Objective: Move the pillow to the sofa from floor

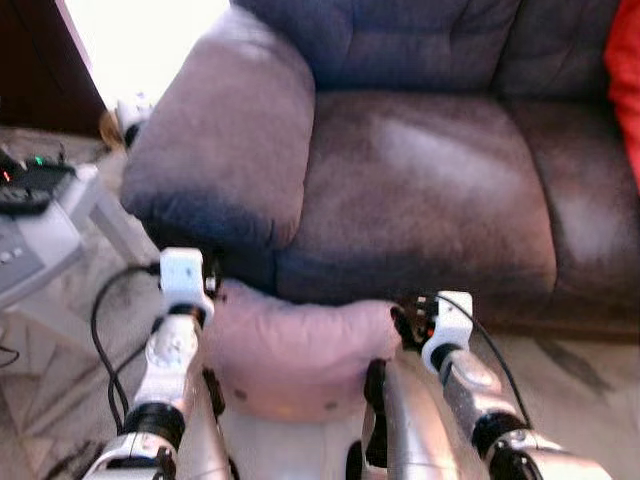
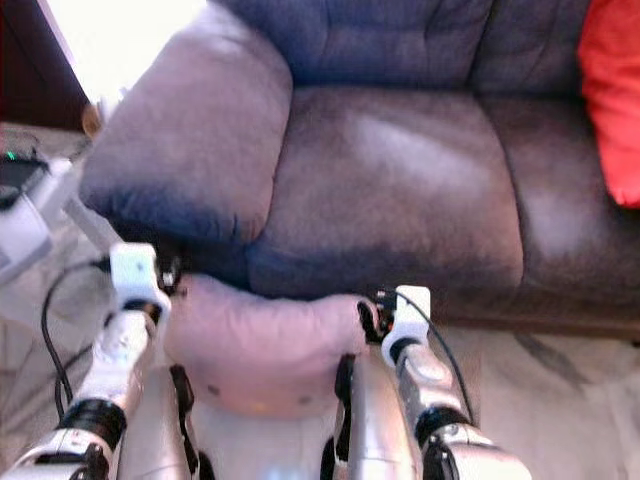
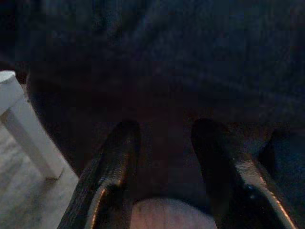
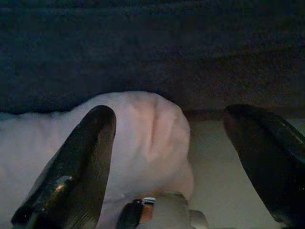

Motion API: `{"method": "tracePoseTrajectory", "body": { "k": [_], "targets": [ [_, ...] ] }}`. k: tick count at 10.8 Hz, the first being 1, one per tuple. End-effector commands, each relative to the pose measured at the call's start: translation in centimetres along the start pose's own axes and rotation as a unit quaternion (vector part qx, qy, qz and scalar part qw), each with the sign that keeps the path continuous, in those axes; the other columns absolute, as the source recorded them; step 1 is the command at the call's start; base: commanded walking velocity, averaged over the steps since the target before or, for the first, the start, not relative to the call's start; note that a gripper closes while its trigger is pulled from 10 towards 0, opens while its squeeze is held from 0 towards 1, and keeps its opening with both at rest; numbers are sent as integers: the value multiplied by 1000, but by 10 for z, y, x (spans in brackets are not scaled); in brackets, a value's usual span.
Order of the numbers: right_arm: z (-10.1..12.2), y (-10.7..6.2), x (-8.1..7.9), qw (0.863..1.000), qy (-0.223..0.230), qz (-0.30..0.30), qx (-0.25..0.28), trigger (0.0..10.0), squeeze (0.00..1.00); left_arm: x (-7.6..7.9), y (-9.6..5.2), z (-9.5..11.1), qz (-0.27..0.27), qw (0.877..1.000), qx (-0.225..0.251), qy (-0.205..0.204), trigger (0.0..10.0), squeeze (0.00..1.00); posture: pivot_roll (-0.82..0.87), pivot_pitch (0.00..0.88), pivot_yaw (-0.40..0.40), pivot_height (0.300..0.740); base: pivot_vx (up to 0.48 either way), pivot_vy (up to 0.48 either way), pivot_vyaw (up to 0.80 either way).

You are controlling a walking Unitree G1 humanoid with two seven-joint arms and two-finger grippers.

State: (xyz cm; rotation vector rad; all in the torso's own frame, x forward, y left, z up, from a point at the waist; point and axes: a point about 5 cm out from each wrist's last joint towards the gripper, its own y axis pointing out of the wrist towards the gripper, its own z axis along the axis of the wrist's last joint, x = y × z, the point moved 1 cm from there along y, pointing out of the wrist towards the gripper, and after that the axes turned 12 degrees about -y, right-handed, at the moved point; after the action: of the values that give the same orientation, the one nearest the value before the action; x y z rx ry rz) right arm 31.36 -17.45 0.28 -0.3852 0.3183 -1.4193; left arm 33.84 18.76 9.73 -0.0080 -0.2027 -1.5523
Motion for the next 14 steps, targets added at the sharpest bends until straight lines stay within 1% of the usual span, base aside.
{"method": "tracePoseTrajectory", "body": {
  "k": [1,3,4,5,6,8,9,10,12,13,14],
  "targets": [
    [-1,0,2,1000,-3,-1,-6,10000,0,2,-2,3,-5,1000,3,-5,10000,0,106,271,-95,494,0,0,0],
    [1,0,4,1000,0,0,-4,10000,0,6,-2,20,-11,999,29,-9,10000,0,110,311,-100,494,0,0,0],
    [4,1,3,1000,18,2,3,10000,0,8,-3,28,-14,999,38,-12,10000,0,115,330,-102,494,0,0,0],
    [8,2,4,999,48,-1,19,10000,0,11,-7,35,-17,999,45,-15,10000,0,115,349,-104,494,0,0,0],
    [12,3,2,999,49,1,24,10000,0,14,-9,42,-21,998,49,-18,10000,0,117,368,-104,494,0,0,0],
    [23,6,-1,998,52,12,41,10000,0,21,-6,55,-29,997,61,-23,10000,0,119,380,-102,494,0,0,0],
    [31,8,-2,997,51,12,55,10000,0,21,-4,57,-28,997,61,-25,10000,0,123,381,-100,494,0,0,0],
    [35,9,-4,996,50,18,66,10000,0,22,-5,59,-29,997,62,-24,10000,0,129,383,-99,494,0,0,0],
    [39,11,-10,995,64,34,72,10000,0,21,-11,76,-31,997,75,-18,10000,0,149,397,-92,494,0,0,0],
    [43,12,-13,995,53,39,70,10000,0,20,-11,90,-32,995,95,-19,10000,0,157,399,-88,494,0,0,0],
    [45,13,-14,995,51,38,70,10000,0,23,-9,98,-36,994,103,-23,10000,0,162,401,-86,494,0,0,0]
  ]
}}
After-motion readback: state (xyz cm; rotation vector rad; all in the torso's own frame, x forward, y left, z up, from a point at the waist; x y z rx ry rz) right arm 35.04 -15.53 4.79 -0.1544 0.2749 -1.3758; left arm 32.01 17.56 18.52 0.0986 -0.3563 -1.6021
